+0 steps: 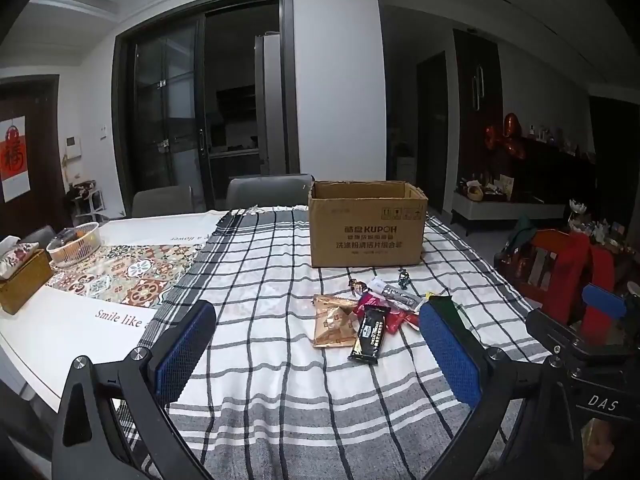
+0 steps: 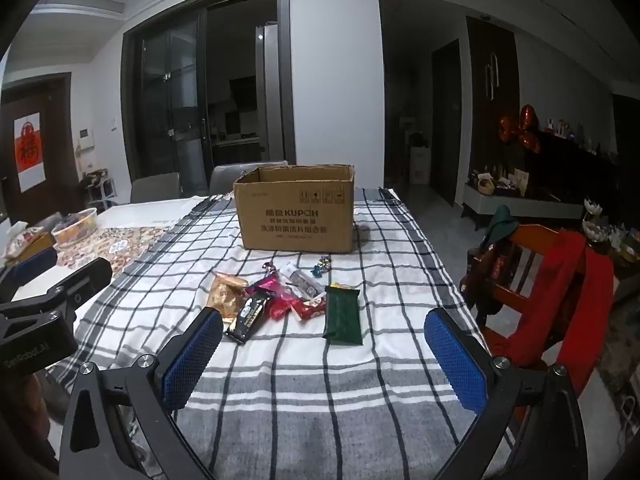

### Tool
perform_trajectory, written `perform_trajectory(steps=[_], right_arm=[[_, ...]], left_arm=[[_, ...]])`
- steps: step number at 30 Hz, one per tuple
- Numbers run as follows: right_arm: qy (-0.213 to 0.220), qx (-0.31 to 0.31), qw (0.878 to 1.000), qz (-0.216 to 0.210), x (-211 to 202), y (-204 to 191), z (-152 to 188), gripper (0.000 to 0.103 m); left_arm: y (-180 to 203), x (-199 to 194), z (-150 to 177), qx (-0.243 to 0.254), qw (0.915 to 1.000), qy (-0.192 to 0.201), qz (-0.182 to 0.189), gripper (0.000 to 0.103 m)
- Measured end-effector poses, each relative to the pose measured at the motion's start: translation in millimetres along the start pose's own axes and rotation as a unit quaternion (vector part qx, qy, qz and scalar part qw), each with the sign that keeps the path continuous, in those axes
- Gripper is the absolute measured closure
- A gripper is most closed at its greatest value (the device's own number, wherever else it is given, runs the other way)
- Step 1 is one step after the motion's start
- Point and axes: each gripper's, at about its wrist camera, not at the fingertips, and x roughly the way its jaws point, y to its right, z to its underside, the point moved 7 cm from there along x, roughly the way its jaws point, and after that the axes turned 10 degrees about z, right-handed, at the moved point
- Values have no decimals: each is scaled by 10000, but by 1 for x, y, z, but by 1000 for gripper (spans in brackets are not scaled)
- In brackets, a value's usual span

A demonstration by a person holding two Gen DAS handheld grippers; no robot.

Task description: Organize snacks

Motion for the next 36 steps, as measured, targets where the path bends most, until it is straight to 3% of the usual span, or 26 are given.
perform_trajectory(steps=[36], right_arm=[[58,-14,10000,-60,-5,-2,-3,1]], left_arm=[[1,-1,-4,17,10000,19,-5,0]])
